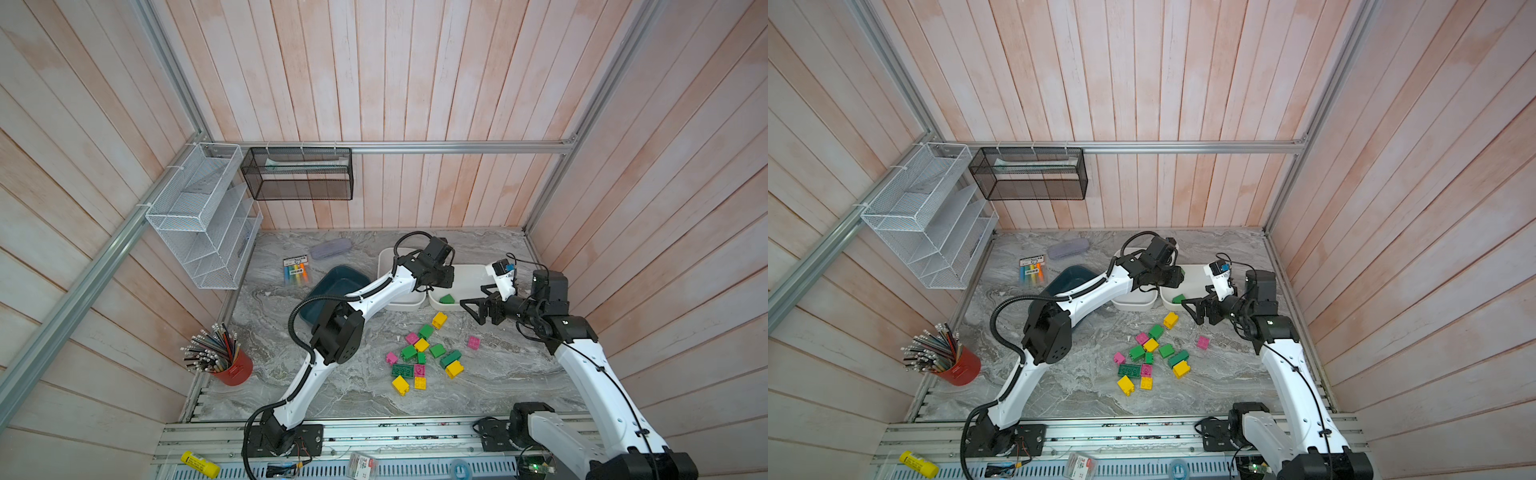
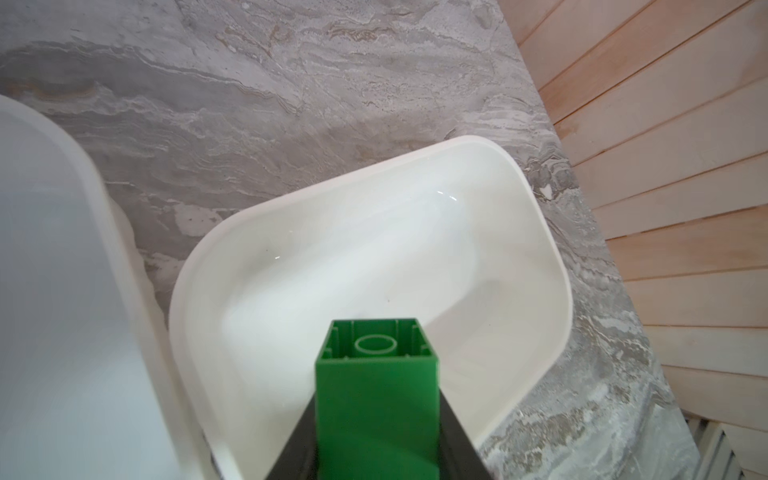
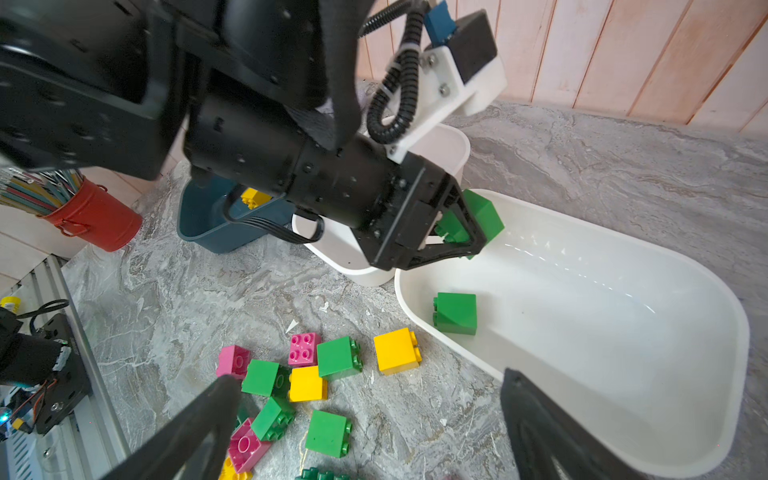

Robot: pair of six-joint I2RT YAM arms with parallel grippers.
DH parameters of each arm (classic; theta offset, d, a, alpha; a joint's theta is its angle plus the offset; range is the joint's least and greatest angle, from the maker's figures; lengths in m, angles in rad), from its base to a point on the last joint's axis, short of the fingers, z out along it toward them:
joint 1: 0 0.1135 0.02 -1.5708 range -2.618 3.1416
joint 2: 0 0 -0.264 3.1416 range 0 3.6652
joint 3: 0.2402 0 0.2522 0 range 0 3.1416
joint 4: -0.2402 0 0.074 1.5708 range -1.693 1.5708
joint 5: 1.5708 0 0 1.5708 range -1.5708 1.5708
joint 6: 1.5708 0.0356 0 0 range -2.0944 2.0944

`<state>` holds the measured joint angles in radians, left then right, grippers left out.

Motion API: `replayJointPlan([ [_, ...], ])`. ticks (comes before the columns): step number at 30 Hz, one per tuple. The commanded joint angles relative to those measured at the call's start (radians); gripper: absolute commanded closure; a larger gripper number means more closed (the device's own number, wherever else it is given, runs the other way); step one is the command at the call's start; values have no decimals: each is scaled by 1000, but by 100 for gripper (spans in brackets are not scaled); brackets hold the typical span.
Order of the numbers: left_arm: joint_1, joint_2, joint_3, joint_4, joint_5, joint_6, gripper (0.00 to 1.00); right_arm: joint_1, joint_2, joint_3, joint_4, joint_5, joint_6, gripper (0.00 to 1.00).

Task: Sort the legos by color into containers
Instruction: 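Carry the green brick into the larger white tub and release it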

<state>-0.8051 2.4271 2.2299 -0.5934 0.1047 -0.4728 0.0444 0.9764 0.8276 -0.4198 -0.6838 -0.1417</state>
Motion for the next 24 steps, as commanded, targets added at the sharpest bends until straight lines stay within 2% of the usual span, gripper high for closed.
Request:
replayJointPlan([
  [1,10,45,66,-7,1,40,73,-9,5,30,1,-6,14,2],
  [6,21,101,76,16,-38,53,71,-13,16,30,0,2,11,2],
  [10,21,95,71,19,-41,62,52,-13,22,37,-3,5,7,2],
  [14,13,2,28,24,-44,69,37,-14,24,45,-18,8,-1,2],
  [17,-1,-106,-28,7,-31,75,30,-14,18,42,-20,4,-1,2],
  [20,-17,-221,-104,-39,-16,76,27,-13,14,34,-23,-7,-1,2],
  [24,-44,-409,-312,-66,0,82,25,-13,3,25,-28,-31,0,2],
])
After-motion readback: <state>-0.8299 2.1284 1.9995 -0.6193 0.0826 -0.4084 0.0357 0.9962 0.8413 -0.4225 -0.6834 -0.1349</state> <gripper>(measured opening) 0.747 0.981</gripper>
